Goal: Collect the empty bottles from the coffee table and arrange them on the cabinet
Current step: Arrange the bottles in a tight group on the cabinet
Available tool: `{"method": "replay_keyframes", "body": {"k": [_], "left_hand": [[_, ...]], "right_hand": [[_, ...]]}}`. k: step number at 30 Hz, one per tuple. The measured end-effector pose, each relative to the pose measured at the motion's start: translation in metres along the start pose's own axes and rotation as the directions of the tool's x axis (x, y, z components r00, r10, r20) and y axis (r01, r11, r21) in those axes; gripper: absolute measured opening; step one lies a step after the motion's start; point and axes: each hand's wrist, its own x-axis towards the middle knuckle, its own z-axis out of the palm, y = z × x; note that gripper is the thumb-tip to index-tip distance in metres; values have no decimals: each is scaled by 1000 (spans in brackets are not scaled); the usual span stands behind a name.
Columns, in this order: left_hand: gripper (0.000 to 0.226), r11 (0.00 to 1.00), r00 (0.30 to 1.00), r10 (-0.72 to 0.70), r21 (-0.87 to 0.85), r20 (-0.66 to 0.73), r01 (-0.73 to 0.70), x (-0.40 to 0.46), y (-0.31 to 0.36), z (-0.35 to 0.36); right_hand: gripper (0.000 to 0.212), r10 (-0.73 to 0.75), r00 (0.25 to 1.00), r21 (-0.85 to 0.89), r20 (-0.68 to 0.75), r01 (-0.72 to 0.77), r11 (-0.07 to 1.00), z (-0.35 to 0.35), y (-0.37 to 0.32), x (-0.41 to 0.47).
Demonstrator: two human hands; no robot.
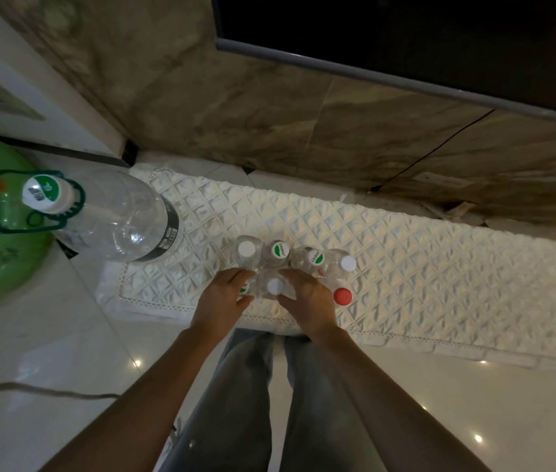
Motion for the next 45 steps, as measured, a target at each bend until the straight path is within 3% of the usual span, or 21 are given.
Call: {"method": "replay_keyframes", "body": {"k": [8, 15, 20, 30, 37, 41, 45], "left_hand": [[48, 993, 992, 111, 22, 59, -113, 17, 16, 10], [40, 986, 985, 167, 3, 46, -167, 24, 21, 10], [40, 985, 984, 172, 5, 47, -173, 23, 20, 9], [40, 987, 987, 149, 60, 56, -152, 23, 21, 14], [50, 967, 977, 172, 170, 124, -192, 21, 44, 27], [55, 953, 972, 189, 211, 138, -215, 23, 61, 38], [50, 944, 970, 205, 237, 127, -230, 25, 72, 47]], "right_hand": [[54, 127, 991, 18, 44, -128, 992, -15, 20, -15], [30, 146, 989, -16, 13, -146, 989, -12, 17, -15], [33, 165, 986, -3, -5, -165, 986, -14, 17, -14], [40, 104, 994, 12, -42, -104, 995, -16, 19, -15], [37, -15, 972, -9, -236, 13, 1000, -27, 35, -32], [41, 100, 951, 71, -293, -82, 994, -36, 58, -44], [42, 242, 955, 143, -171, -219, 965, -36, 75, -46]]}}
